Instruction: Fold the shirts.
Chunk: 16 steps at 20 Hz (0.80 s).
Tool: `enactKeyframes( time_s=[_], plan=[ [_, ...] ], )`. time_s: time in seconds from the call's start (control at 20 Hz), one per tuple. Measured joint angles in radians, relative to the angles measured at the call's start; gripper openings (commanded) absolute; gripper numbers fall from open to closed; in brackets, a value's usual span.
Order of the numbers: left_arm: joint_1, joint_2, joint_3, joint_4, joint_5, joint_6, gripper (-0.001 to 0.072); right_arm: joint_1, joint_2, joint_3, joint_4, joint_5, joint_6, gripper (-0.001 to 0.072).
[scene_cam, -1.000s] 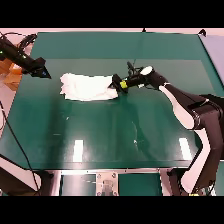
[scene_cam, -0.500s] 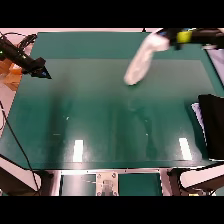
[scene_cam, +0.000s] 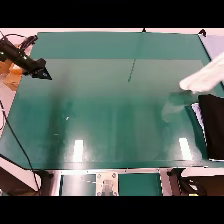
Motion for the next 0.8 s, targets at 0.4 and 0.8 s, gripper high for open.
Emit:
enactKeyframes(
  time_s=[0.4, 0.8],
  plan=[
    [0.0, 0.002, -0.028, -0.002, -0.022, -0.039, 0.0022, -0.153, 0.043, 0.0, -0.158, 0.163, 0.029, 0.0017],
    [0.0, 0.056, -0.058, -0.072, -0.03, -0.052, 0.0022, -0.167, 0.152, -0.071, -0.748, 0.397, 0.154, 0.0018]
  ],
)
